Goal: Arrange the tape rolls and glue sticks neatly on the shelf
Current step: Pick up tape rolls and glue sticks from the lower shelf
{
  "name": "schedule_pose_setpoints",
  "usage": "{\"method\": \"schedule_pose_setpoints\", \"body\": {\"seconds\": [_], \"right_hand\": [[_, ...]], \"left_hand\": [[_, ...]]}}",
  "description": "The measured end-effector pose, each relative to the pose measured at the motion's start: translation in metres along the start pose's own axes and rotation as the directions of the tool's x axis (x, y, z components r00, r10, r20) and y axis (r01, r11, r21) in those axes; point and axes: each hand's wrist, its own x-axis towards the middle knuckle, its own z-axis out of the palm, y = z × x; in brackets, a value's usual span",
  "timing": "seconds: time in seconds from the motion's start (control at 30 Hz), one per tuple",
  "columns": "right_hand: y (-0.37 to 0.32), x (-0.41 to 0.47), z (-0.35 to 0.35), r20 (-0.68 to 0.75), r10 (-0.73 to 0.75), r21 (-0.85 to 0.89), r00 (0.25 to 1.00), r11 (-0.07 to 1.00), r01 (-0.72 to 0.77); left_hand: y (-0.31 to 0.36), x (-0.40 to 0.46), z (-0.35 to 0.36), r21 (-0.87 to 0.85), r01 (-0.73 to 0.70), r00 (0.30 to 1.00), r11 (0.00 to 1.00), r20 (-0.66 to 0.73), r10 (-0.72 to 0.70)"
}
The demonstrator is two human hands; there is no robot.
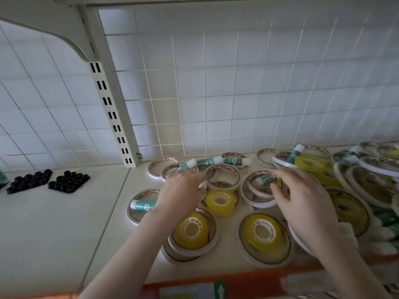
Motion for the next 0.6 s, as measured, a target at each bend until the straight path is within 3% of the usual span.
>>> {"method": "schedule_pose_setpoints", "body": {"seconds": [0.23, 0.47, 0.6], "right_hand": [[0.01, 0.004, 0.005, -0.001, -0.039, 0.026, 0.999, 0.999, 0.039], [0.004, 0.01, 0.006, 0.014, -0.06, 0.009, 0.998, 0.998, 0.059], [-0.002, 0.01, 0.005, 0.021, -0.066, -0.018, 0.998, 0.998, 0.066]], "left_hand": [[0.003, 0.0, -0.006, -0.018, 0.027, 0.997, 0.999, -0.072, -0.028], [0.001, 0.002, -0.006, 0.014, -0.004, 1.0, 1.0, 0.014, 0.004], [0.0, 0.003, -0.007, 0.012, -0.004, 1.0, 1.0, -0.005, 0.004]]}}
